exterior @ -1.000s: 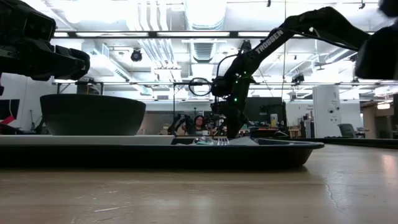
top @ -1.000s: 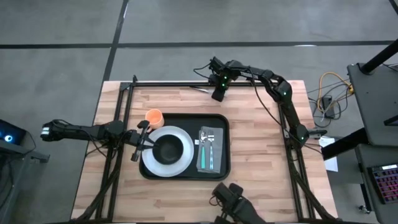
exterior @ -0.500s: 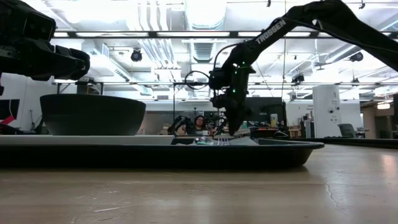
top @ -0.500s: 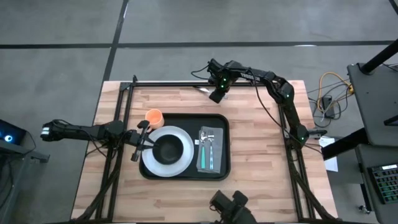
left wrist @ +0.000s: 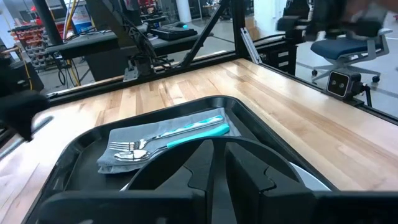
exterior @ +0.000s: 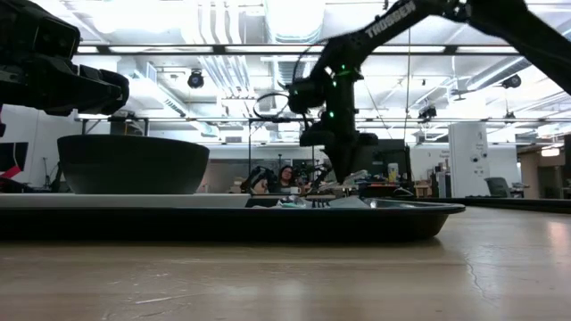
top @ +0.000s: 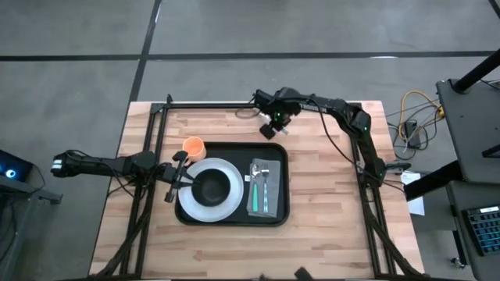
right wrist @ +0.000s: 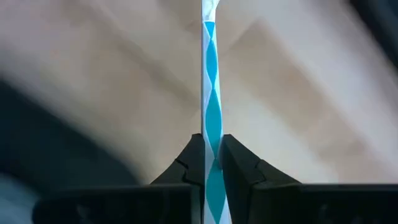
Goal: Set up tray
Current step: Put the white knife to the right of the white fork on the gray napkin on the black tray
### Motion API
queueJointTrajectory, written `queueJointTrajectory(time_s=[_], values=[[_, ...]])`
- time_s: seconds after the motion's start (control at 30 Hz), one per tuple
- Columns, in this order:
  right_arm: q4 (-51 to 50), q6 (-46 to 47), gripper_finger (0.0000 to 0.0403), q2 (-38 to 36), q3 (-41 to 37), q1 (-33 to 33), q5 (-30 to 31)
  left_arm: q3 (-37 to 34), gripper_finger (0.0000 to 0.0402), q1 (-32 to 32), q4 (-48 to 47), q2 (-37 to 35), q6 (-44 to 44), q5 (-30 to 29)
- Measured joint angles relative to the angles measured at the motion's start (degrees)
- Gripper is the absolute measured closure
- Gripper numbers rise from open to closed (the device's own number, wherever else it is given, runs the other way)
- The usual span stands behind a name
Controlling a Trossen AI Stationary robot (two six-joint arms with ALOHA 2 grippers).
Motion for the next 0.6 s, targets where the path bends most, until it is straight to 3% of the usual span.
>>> queueJointTrajectory(time_s=[0.27, 0.6], values=[[-0.35, 15.59, 0.0386, -6.3, -4.94, 9.79, 1.57, 0.0, 0.0379, 0.0, -0.01, 0.0, 0.0, 0.0], [-0.46, 43.19, 0.0386, -13.4, -12.7, 24.42, 4.38, 0.0, 0.0379, 0.0, -0.01, -0.04, 0.0, 0.0]])
